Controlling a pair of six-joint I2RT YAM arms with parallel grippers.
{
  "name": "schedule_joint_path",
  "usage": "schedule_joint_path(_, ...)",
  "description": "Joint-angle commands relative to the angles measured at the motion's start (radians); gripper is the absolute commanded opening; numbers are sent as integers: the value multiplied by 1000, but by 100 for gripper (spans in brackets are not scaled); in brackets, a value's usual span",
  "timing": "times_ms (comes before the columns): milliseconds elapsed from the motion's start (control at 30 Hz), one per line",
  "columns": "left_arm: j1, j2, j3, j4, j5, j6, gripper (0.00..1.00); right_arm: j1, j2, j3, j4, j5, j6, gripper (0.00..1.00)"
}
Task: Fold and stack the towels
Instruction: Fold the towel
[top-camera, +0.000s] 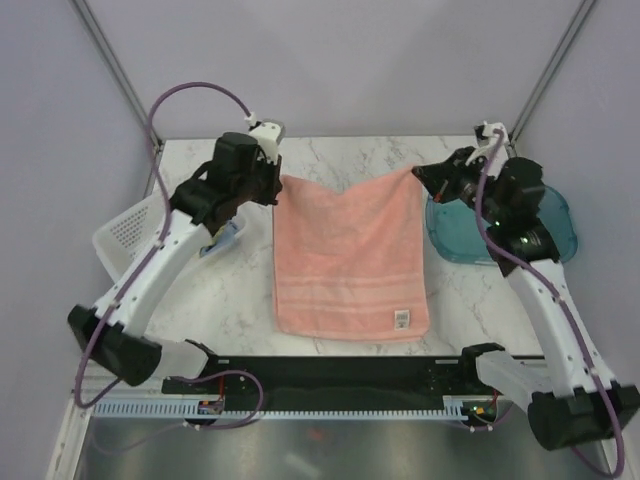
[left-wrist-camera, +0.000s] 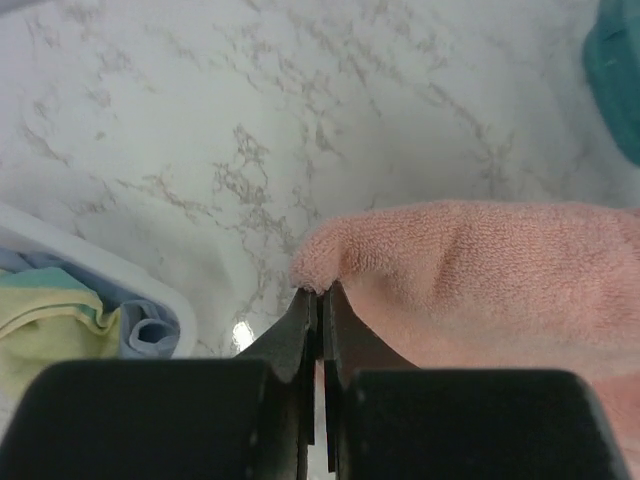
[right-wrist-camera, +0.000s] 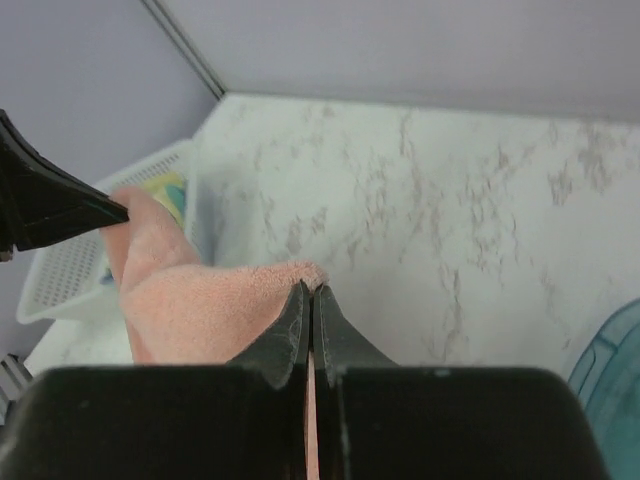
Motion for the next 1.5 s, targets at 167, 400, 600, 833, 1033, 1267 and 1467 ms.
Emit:
schedule_joint_path(167,105,463,88,112,-2,23,2,-4,547,-113,383,24,49,0)
schedule_joint_path(400,148,810,414,111,-105,80,2,-7,925,157,406,29,15,0)
schedule_joint_path(600,175,967,623,102,-198,120,43,-14,1108,371,330,78,9,28)
schedule_joint_path(833,177,806,625,33,-151,103,67,-14,981,463,114,265,32,72)
schedule_joint_path(1033,133,457,210,6,41,-102,58,84,731,299,-231,473,89,60)
schedule_joint_path(1267,34,95,-330,11,47,-305,51,312,401,-44,-368,575,257,45)
schedule_joint_path(1467,36,-67,-603,104,73,-392,59,378,235,-342,-335,604,471,46)
